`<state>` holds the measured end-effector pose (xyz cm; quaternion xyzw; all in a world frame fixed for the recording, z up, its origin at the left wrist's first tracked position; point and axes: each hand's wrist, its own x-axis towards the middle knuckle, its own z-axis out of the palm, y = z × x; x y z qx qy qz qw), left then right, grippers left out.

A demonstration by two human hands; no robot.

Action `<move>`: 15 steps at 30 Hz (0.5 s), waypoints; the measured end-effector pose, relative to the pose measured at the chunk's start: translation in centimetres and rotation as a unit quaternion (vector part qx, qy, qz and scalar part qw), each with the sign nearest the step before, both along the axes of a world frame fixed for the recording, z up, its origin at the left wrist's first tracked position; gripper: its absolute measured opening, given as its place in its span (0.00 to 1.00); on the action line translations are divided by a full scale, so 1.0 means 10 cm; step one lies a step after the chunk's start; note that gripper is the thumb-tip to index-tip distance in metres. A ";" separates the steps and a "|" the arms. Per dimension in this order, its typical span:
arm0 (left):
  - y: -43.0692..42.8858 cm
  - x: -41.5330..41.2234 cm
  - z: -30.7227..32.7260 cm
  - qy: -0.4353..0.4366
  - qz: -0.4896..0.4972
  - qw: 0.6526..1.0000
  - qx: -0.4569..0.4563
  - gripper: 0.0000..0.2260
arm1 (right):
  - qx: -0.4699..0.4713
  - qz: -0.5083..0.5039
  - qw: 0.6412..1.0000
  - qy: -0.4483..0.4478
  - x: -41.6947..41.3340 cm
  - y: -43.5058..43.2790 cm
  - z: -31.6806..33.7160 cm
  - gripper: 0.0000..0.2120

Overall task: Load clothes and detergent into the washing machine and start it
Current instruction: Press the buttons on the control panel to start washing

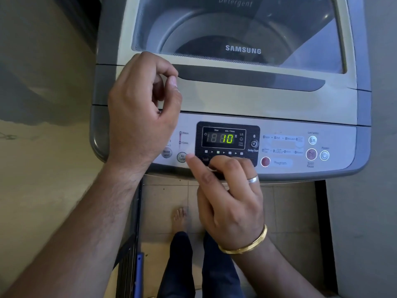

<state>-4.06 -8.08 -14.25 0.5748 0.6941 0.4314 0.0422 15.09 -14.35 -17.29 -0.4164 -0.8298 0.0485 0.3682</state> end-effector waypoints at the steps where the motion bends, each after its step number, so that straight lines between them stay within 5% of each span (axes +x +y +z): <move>1: 0.00 0.00 0.01 0.001 0.000 1.000 0.001 0.05 | -0.003 0.004 1.000 -0.006 -0.05 -0.02 0.00 0.16; 15: 0.00 0.00 0.01 -0.023 0.001 1.000 0.013 0.04 | 0.022 -0.023 0.998 -0.061 -0.31 -0.01 -0.04 0.16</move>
